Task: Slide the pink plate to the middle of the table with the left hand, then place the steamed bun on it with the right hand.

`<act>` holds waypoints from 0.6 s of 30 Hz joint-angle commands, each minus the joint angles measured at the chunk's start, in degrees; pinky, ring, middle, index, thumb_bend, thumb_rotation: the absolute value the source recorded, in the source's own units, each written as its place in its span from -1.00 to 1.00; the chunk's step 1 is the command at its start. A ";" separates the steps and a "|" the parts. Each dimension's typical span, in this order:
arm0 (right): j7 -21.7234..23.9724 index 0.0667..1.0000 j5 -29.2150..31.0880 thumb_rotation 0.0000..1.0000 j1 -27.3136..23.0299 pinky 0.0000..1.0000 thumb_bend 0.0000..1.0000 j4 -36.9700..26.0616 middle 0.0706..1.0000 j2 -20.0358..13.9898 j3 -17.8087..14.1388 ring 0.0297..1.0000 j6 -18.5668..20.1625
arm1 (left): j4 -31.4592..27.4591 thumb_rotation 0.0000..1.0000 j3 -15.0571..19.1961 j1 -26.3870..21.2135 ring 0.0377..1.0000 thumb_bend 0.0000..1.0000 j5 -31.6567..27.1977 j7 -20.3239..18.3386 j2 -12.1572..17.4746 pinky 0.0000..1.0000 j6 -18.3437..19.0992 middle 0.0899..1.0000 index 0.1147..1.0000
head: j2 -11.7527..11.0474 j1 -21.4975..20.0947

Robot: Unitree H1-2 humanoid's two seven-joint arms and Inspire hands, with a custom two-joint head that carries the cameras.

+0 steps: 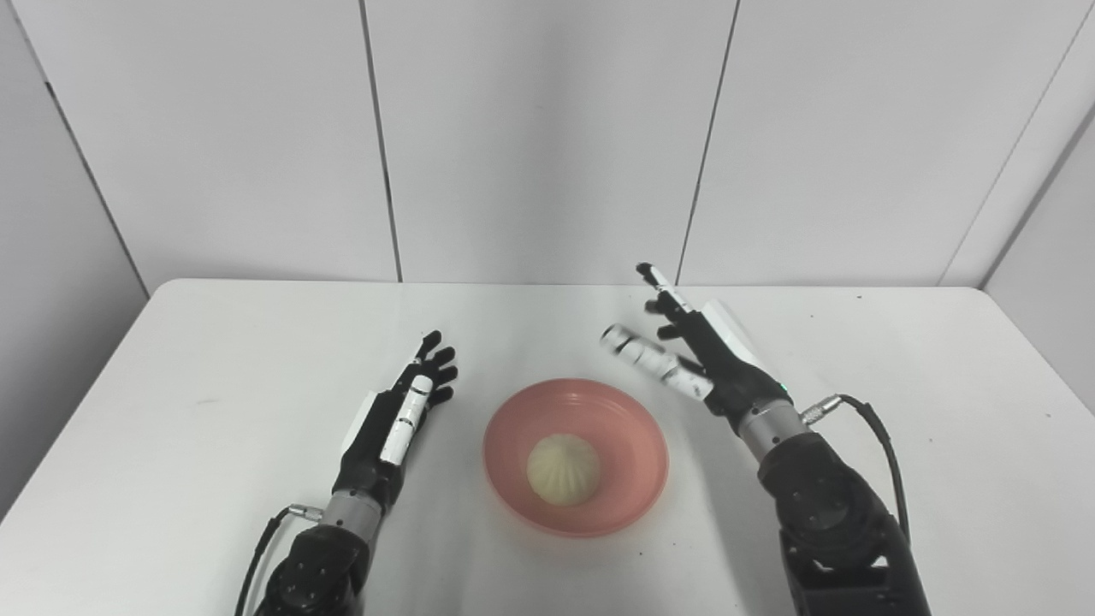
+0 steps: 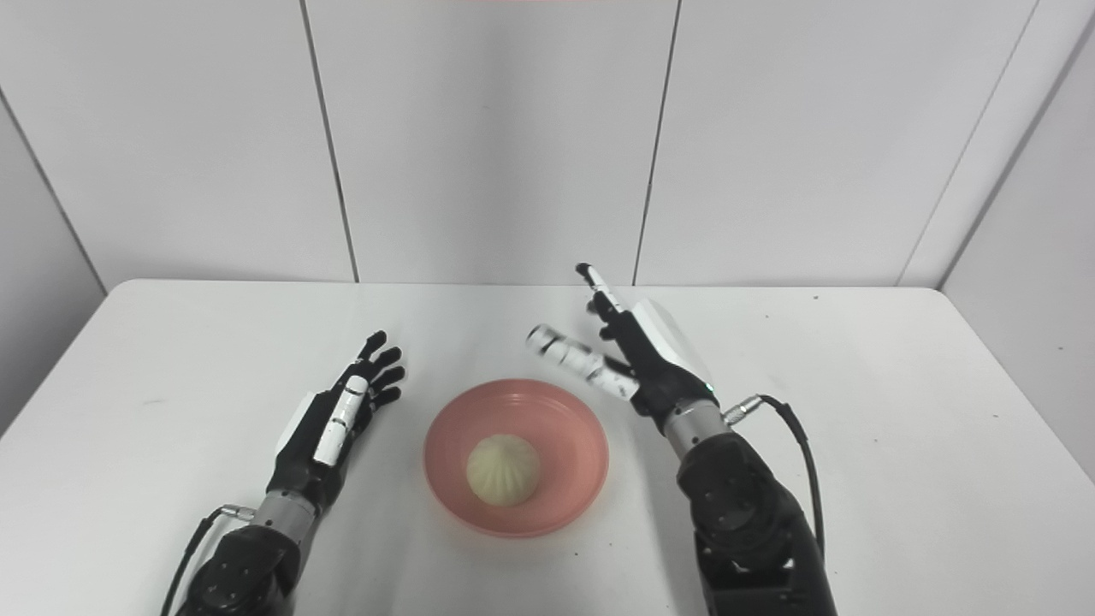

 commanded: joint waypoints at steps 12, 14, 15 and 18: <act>-14.97 1.00 20.61 1.00 0.33 1.00 -0.19 7.93 1.00 4.65 -6.60 1.00 -18.48 | 2.48 1.00 -0.56 6.14 0.86 -0.06 -0.53 -1.45 -0.63 0.85 1.78 0.91 0.93 | -0.24 -0.40; -15.45 1.00 21.34 1.00 0.56 1.00 -0.36 9.13 1.00 4.23 -6.41 1.00 -18.61 | 2.27 1.00 -0.36 6.29 0.88 -0.06 -0.64 -1.30 -0.74 0.86 1.69 0.92 0.93 | -0.18 -0.45; -15.41 1.00 21.94 1.00 0.78 1.00 -0.37 9.88 1.00 3.96 -6.35 1.00 -18.33 | 1.97 1.00 -0.26 6.39 0.88 -0.06 -0.73 -1.20 -0.89 0.86 1.80 0.92 0.93 | -0.18 -0.45; -14.94 1.00 23.47 1.00 1.57 1.00 -0.40 11.65 1.00 3.15 -5.88 1.00 -16.56 | 0.56 1.00 -0.05 6.87 0.90 -0.09 -0.89 -1.13 -1.22 0.89 2.45 0.95 0.95 | -0.13 -0.09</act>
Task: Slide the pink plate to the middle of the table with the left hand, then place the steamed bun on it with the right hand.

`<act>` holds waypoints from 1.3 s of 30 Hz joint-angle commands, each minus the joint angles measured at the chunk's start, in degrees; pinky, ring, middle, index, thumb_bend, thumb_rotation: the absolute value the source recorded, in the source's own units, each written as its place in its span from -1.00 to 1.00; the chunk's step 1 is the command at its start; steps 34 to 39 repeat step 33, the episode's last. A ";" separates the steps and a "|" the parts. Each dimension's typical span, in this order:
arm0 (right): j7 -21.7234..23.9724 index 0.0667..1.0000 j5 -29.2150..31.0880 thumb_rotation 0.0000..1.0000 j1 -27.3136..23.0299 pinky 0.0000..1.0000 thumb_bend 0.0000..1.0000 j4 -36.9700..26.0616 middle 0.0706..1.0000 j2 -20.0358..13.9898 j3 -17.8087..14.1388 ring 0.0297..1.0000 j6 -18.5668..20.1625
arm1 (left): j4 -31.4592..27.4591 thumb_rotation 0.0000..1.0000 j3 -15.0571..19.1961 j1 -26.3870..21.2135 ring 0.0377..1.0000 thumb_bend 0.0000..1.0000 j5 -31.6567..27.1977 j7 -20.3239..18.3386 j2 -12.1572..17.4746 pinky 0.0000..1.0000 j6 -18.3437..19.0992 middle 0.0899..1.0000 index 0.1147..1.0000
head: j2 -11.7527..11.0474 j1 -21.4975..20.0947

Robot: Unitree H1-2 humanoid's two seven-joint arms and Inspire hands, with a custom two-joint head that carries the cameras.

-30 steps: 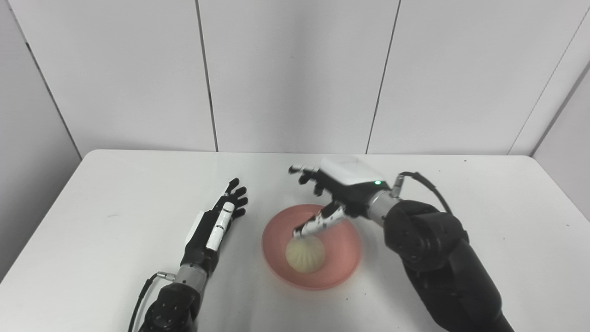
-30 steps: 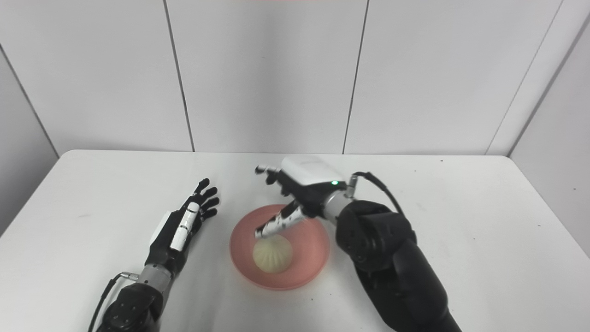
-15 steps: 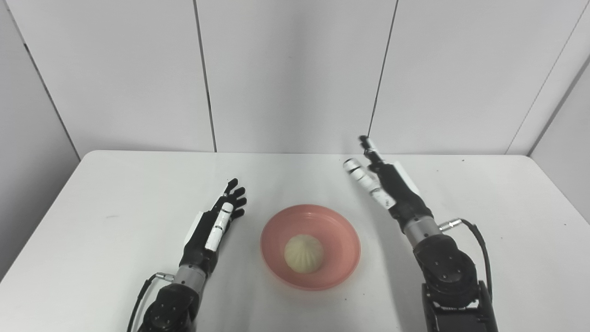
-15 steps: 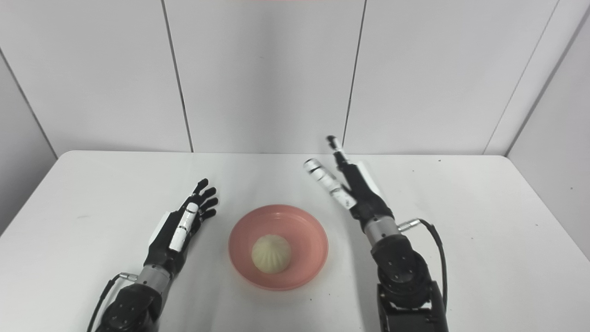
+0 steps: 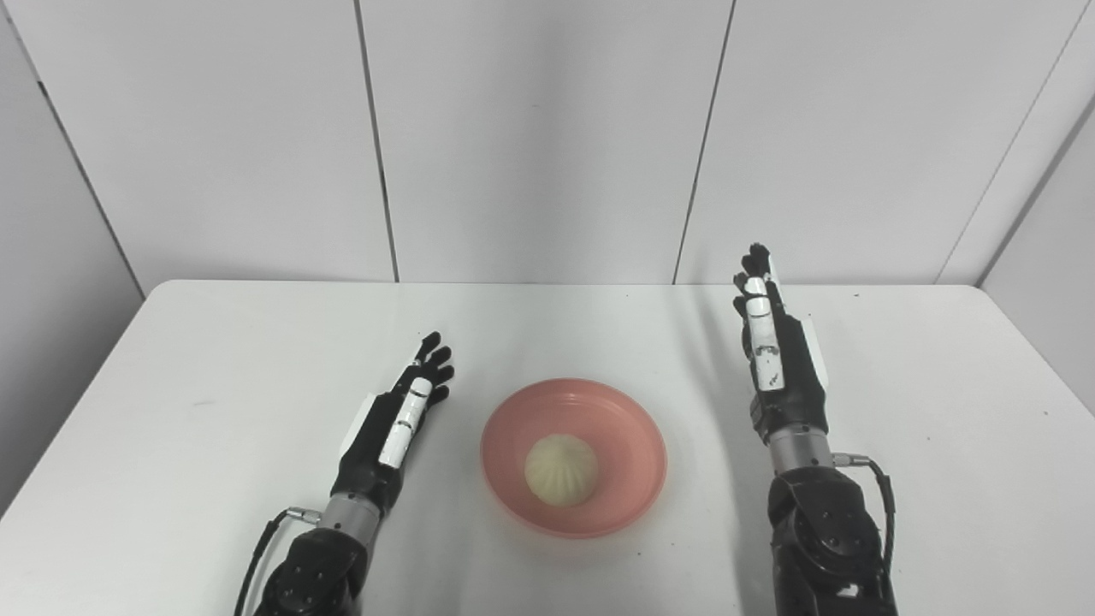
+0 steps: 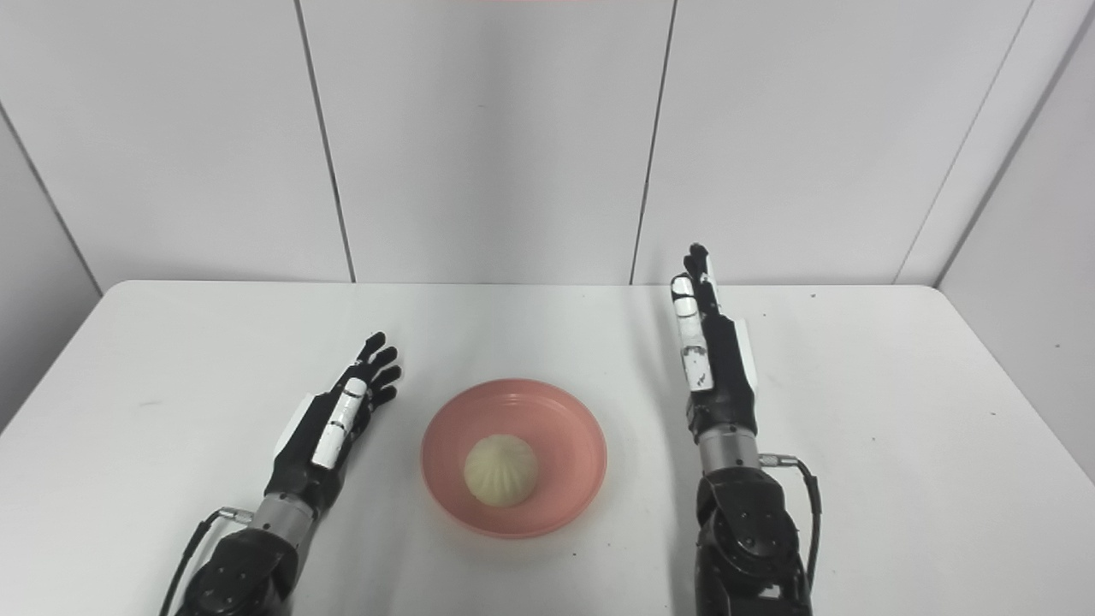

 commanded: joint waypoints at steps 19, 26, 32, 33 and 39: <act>-0.57 1.00 4.42 1.00 7.05 1.00 -0.54 0.47 1.00 0.63 5.60 1.00 4.08 | -8.30 1.00 -0.40 12.14 1.00 -0.19 0.75 1.45 -1.28 0.99 3.03 1.00 1.00 | -0.06 1.89; -0.06 1.00 4.45 1.00 7.70 1.00 -0.60 2.94 1.00 0.16 6.99 1.00 1.99 | -11.64 1.00 -0.12 14.74 1.00 -0.18 2.24 2.60 -1.21 0.98 3.17 1.00 1.00 | -0.28 2.73; 1.14 1.00 5.56 1.00 7.66 1.00 -0.60 6.09 1.00 -0.83 7.73 1.00 -0.29 | -11.44 1.00 -0.56 15.15 1.00 -0.16 3.64 3.30 -0.90 0.99 2.62 1.00 1.00 | -0.16 3.92; 1.31 1.00 6.01 1.00 7.66 1.00 -0.58 6.55 1.00 -0.92 7.72 1.00 -0.33 | -10.87 1.00 -0.70 14.93 1.00 -0.16 4.20 3.45 -0.73 0.98 2.17 1.00 1.00 | -0.15 4.25; 1.31 1.00 6.01 1.00 7.66 1.00 -0.58 6.55 1.00 -0.92 7.72 1.00 -0.33 | -10.87 1.00 -0.70 14.93 1.00 -0.16 4.20 3.45 -0.73 0.98 2.17 1.00 1.00 | -0.15 4.25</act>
